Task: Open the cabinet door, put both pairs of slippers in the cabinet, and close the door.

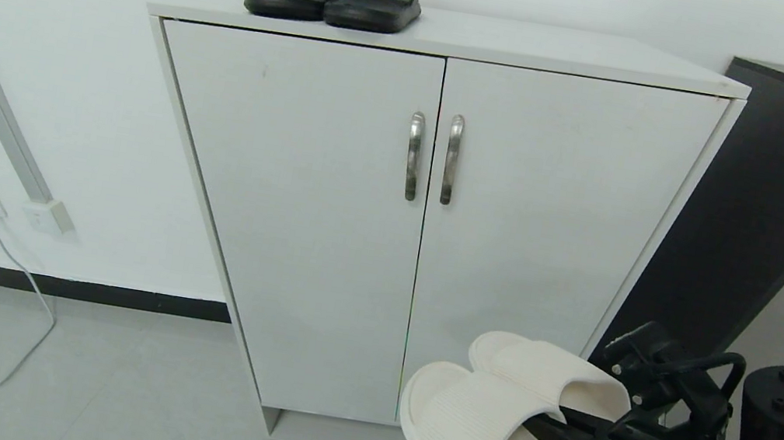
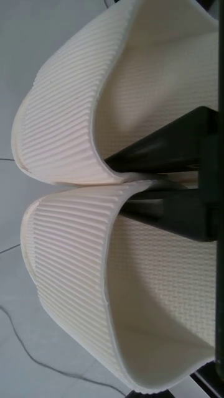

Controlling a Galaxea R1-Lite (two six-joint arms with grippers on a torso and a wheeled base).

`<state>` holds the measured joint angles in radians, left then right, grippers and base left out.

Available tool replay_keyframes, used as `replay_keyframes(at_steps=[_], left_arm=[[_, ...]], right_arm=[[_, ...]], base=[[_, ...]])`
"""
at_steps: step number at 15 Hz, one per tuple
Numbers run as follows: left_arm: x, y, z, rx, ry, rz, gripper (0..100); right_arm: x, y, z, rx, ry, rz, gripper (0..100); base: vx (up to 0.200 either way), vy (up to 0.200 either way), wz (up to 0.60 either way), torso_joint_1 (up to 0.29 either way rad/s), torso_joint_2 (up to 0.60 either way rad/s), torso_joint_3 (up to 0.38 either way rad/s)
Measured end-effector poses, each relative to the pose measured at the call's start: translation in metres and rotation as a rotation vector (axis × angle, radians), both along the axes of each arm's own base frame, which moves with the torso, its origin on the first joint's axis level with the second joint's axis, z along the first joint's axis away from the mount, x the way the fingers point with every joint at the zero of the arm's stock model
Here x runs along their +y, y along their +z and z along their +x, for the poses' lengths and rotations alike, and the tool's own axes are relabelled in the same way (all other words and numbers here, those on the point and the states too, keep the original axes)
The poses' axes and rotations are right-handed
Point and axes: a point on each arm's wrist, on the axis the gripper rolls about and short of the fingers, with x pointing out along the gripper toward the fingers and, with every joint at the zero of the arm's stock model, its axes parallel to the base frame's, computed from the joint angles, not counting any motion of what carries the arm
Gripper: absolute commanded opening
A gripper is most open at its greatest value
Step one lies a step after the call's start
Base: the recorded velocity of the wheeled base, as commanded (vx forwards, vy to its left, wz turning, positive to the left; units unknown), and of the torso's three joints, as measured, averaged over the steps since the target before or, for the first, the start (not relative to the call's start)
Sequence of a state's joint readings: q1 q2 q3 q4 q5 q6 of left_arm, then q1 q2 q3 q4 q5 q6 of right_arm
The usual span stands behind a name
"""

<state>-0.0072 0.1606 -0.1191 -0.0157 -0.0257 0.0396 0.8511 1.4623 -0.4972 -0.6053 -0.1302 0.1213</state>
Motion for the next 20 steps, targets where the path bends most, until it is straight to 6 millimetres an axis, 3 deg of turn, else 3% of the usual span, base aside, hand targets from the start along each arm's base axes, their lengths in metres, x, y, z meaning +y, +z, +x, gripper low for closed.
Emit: replay_keyframes(at_steps=[3, 6, 11, 16, 20], left_arm=[[-0.004, 0.043, 0.02, 0.026, -0.187, -0.019, 100], [-0.01, 0.08, 0.052, 0.04, -0.412, -0.038, 100], [-0.038, 0.123, 0.106, 0.051, -0.674, -0.049, 100], [-0.107, 0.173, 0.16, 0.034, -0.88, -0.041, 100], [-0.168, 0.187, 0.206, 0.06, -1.001, -0.047, 100]], right_arm=[[0.0, -0.001, 0.0, 0.001, 0.0, -0.003, 0], [0.001, -0.002, 0.001, -0.002, 0.005, -0.012, 0], [0.004, -0.004, 0.003, -0.007, 0.007, -0.005, 0], [0.007, -0.01, 0.005, 0.01, 0.01, -0.024, 0], [0.007, -0.011, 0.004, 0.012, 0.015, -0.028, 0]], base=[[0.0, 0.0, 0.0, -0.001, 0.11, 0.093], [0.0, 0.0, 0.0, 0.0, 0.0, 0.0], [0.0, 0.0, 0.0, 0.0, 0.0, 0.0], [0.0, 0.0, 0.0, 0.0, 0.0, 0.0], [0.0, 0.0, 0.0, 0.0, 0.0, 0.0]])
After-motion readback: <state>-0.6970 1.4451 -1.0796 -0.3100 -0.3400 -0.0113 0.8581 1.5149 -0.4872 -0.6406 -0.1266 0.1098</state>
